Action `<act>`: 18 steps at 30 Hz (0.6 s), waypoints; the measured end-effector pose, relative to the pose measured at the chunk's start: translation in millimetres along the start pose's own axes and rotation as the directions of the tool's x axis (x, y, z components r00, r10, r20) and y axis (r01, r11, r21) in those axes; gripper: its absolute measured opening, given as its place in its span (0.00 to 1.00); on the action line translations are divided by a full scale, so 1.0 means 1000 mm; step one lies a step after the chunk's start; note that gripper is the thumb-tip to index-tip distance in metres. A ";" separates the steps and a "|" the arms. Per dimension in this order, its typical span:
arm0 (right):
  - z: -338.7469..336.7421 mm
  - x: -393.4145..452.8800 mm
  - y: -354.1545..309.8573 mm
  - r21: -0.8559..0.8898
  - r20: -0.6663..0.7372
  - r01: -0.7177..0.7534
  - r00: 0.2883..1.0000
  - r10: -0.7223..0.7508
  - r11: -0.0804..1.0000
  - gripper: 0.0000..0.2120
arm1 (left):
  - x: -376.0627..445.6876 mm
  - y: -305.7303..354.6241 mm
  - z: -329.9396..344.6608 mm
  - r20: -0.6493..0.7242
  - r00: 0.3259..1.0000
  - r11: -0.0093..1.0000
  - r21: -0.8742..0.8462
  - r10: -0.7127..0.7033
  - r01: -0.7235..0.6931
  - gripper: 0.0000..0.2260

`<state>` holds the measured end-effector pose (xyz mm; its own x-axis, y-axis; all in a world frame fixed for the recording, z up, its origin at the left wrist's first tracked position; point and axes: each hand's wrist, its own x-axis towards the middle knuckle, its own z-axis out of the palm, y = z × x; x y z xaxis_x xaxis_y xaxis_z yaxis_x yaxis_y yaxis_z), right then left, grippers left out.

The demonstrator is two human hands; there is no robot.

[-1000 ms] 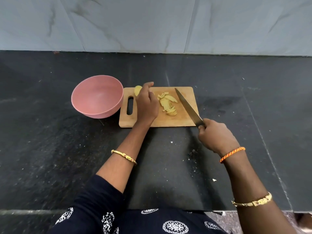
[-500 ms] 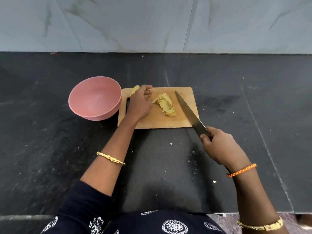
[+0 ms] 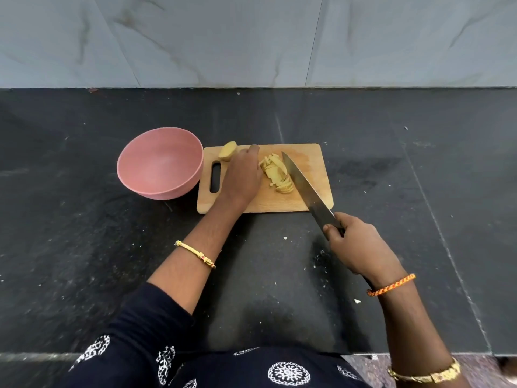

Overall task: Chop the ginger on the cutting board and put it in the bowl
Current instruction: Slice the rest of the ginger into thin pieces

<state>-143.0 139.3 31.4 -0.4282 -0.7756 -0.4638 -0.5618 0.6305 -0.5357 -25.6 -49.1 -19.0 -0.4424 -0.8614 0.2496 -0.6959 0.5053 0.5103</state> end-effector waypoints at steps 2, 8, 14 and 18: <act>-0.001 -0.001 0.000 0.005 -0.004 0.008 1.000 -0.008 1.000 0.10 | 0.001 -0.001 0.003 0.004 1.000 0.999 0.043 0.005 -0.005 0.10; 0.001 -0.007 -0.004 -0.038 -0.079 0.075 0.994 -0.078 0.996 0.09 | -0.005 -0.001 0.000 -0.057 0.997 0.998 -0.045 -0.056 0.053 0.11; 0.017 -0.017 -0.017 -0.067 -0.068 0.142 0.987 -0.146 0.988 0.07 | -0.036 -0.009 -0.013 -0.094 0.992 0.994 -0.076 -0.082 0.075 0.13; 0.027 -0.015 -0.028 -0.073 -0.016 0.118 0.993 -0.119 0.990 0.08 | -0.049 -0.010 -0.012 -0.082 0.995 0.994 -0.096 -0.063 0.055 0.14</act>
<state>-101.7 134.3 34.0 -0.3690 -0.8457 -0.3855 -0.6585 0.5306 -0.5337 9.6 -12.5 -26.7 -0.3499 -0.8929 0.2832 -0.6621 0.4496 0.5996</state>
